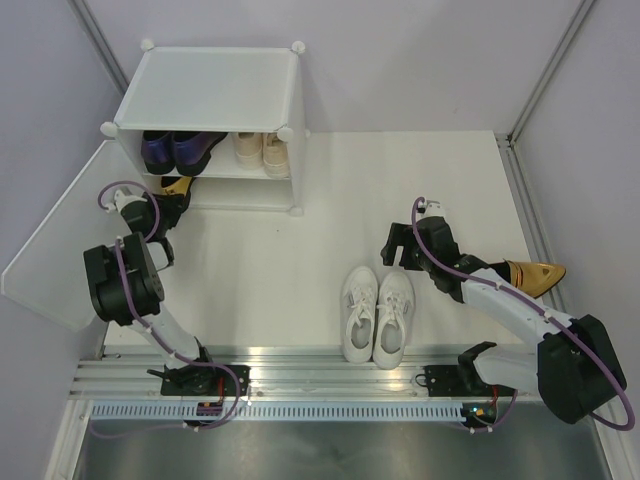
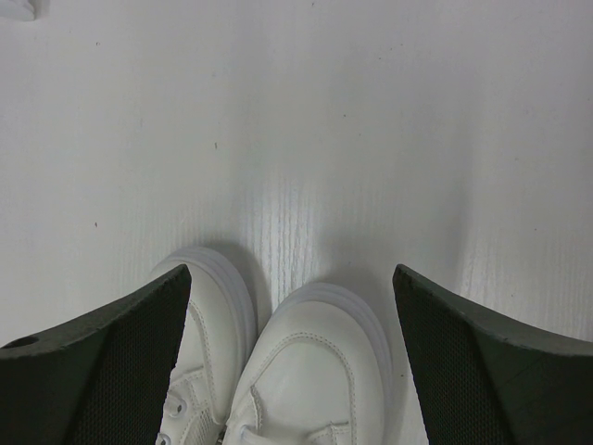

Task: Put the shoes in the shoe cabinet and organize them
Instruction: Place the shoe in the shoe cabinet.

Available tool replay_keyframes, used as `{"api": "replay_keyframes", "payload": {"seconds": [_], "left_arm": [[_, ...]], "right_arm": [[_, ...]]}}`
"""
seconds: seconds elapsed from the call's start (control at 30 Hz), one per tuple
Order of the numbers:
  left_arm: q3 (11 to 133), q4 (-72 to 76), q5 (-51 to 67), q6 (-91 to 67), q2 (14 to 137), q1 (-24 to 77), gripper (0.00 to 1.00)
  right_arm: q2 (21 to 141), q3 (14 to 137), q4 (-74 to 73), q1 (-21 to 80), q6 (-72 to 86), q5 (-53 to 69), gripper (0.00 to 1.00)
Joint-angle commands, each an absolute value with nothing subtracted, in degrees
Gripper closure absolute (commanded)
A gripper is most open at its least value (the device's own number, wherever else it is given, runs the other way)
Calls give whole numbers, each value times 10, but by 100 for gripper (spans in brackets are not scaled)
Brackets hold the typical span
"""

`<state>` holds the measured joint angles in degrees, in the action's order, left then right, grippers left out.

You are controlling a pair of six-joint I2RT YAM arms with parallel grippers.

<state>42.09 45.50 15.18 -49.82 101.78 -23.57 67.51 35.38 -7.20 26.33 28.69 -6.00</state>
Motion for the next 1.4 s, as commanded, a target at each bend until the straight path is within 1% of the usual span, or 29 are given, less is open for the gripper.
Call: {"api": "replay_keyframes", "payload": {"seconds": [0.0,0.07,0.1,0.2,0.3,0.5,0.7,0.9,1.37], "left_arm": [[388,487,109,-501,955,-243,66],[359,467,80,-503,926,-244,65],[352,459,50,-503,919,-243,62],[334,454,11,-517,904,-244,58],[336,454,9,-554,908,-244,57],[348,497,3,-660,959,-243,59],[356,522,4,-711,996,-244,60],[350,529,-24,-715,1005,-243,60],[384,574,-18,-737,1061,-241,62]], "right_arm": [[670,370,-50,261,285,-54,8],[665,368,-50,261,285,-49,8],[664,367,-51,261,285,-49,8],[659,364,-49,261,287,-45,8],[660,364,-48,261,287,-40,8],[664,364,-47,262,287,-40,8],[671,367,-47,261,287,-43,8],[679,371,-46,260,287,-43,8],[691,374,-46,261,284,-50,8]]}}
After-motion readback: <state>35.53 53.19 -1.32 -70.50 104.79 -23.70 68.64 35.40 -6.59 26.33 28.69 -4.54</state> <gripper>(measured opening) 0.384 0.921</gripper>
